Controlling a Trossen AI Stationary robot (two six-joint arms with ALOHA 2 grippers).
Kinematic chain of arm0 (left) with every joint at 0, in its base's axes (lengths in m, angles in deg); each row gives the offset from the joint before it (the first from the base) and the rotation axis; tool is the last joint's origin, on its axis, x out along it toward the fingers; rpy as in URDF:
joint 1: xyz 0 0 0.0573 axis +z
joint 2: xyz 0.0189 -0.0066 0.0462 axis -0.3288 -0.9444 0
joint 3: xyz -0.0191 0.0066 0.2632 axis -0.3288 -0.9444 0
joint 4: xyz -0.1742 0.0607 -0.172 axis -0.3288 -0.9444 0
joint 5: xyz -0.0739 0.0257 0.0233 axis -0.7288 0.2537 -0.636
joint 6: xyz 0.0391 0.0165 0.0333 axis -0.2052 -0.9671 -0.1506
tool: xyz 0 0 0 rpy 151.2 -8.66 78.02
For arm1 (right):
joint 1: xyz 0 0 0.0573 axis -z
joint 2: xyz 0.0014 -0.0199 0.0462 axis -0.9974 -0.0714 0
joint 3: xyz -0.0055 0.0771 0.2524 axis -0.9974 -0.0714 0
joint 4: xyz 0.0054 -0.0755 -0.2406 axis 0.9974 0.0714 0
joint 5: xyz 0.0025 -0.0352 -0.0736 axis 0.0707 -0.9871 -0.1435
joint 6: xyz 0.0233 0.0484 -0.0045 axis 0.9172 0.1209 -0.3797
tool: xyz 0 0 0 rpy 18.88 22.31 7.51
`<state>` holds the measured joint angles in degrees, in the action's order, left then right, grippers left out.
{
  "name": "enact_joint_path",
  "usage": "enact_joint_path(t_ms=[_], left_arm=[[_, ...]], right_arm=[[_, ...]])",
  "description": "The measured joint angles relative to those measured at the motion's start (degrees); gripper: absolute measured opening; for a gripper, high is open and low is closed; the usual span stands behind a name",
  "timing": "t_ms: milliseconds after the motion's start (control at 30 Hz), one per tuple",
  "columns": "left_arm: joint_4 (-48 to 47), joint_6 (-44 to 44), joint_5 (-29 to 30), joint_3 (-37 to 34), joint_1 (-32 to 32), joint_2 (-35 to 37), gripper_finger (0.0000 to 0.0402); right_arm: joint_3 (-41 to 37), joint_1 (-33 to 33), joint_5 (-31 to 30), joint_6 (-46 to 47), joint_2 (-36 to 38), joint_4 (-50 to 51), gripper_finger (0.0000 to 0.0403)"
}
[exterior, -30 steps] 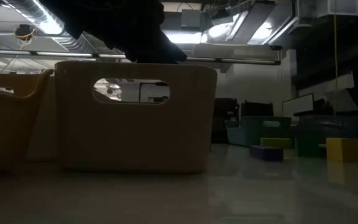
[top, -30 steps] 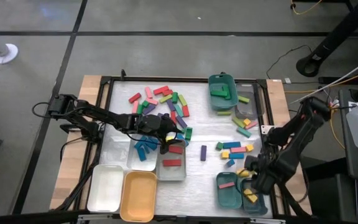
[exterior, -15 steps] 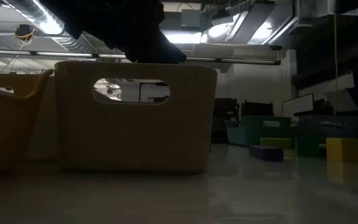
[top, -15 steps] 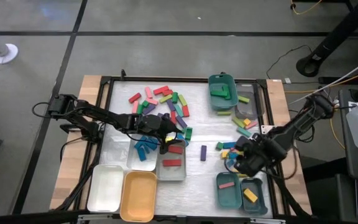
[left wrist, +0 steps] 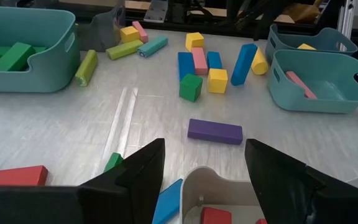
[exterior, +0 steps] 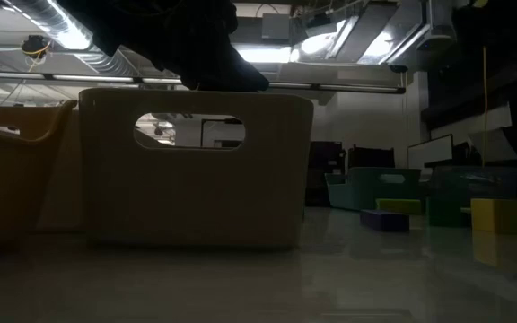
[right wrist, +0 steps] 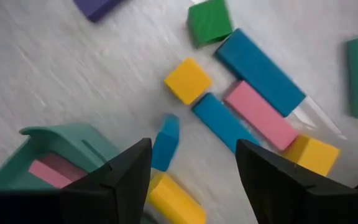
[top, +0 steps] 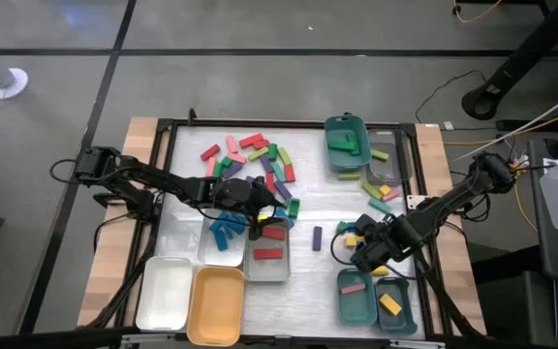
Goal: Sort blocks
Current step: Put the blue block into the top white bin
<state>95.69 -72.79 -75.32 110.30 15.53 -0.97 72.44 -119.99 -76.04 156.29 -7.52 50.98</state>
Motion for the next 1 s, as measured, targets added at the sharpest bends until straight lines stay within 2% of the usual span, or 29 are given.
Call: enact_joint_path(t_ms=[333,867,1000], left_arm=[[-0.1,0.0,0.0,0.0,0.0,0.0,0.0211],[-0.4,0.2,0.0,0.0,0.0,0.0,0.0211],[-0.4,0.2,0.0,0.0,0.0,0.0,0.0211]], right_arm=[[0.0,0.0,2.2,0.0,-3.3,-1.5,0.0232],[0.0,0.0,2.2,0.7,-3.5,-2.1,0.0232],[-0.9,0.0,2.2,0.7,-3.4,-5.2,0.0232]])
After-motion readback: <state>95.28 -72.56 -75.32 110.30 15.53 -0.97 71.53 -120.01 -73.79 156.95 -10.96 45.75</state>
